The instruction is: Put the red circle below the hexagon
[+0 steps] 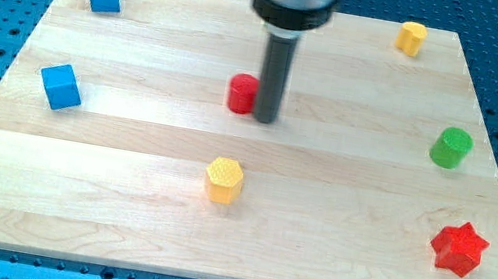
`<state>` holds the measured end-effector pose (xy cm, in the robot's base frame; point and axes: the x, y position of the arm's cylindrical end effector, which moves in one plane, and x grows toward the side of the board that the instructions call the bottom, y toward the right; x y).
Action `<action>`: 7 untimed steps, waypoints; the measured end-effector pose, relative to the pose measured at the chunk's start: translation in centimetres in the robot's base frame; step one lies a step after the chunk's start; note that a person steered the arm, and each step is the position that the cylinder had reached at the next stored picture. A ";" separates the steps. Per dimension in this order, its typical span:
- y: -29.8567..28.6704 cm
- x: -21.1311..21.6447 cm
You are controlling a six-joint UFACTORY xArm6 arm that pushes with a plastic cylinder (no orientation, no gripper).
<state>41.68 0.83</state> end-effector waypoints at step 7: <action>-9.9 10.5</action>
<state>52.18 -9.04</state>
